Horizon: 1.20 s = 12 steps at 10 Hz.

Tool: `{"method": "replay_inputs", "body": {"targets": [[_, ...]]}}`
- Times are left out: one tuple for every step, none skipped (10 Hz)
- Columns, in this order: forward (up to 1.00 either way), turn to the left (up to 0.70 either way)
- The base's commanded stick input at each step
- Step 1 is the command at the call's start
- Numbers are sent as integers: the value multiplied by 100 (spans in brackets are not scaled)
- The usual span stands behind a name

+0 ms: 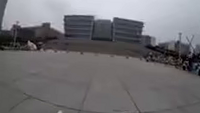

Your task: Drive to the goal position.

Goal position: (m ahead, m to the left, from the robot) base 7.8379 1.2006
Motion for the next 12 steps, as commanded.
{"method": "replay_inputs", "body": {"targets": [[100,0],[100,0],[100,0],[100,0],[100,0],[100,0],[100,0],[100,0],[100,0],[100,0],[100,0],[100,-4]]}}
